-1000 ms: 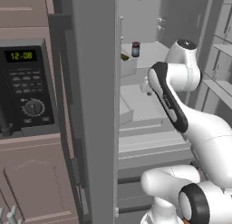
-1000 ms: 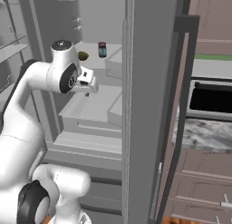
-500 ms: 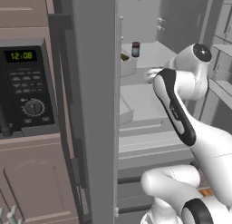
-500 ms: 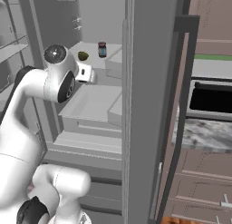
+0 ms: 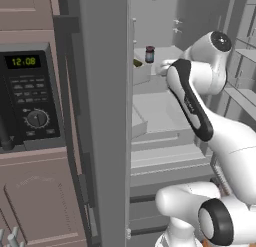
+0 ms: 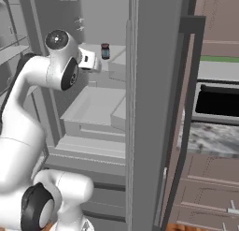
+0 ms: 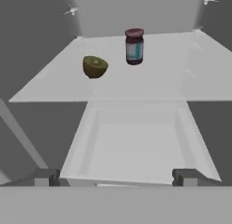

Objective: Move the kiwi and jam from the top shelf to the second highest shelf to make space. Then, place the pitcher from the counter on the cleared top shelf.

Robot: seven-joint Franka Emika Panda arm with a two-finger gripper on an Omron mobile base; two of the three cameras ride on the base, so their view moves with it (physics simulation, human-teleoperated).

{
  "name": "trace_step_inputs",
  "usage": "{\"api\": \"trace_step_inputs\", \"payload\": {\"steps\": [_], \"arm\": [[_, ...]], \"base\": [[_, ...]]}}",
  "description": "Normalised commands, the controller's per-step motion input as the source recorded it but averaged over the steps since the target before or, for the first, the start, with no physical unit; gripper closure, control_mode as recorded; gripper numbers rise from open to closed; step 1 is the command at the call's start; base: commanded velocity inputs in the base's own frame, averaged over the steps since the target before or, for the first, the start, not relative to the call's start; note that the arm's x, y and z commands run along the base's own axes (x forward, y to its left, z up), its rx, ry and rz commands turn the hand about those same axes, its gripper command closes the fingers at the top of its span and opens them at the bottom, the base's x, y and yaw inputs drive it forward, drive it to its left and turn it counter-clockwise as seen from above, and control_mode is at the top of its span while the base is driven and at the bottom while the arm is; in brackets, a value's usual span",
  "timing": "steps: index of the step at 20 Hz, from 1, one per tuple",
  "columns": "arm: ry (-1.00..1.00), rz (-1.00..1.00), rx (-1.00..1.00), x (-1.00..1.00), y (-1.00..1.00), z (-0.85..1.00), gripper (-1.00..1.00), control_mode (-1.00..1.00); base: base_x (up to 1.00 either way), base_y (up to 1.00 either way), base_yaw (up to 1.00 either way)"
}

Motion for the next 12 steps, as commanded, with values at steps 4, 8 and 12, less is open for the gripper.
{"api": "trace_step_inputs", "payload": {"steps": [4, 8, 12], "arm": [[0.00, -0.01, 0.00, 0.40, 0.00, 0.19, -1.00, -1.00], [0.00, -0.01, 0.00, 0.38, 0.00, 0.03, -1.00, -1.00], [0.00, 0.00, 0.00, 0.41, 0.00, 0.00, -1.00, -1.00]], "base": [[0.00, 0.00, 0.00], [0.00, 0.00, 0.00], [0.00, 0.00, 0.00]]}}
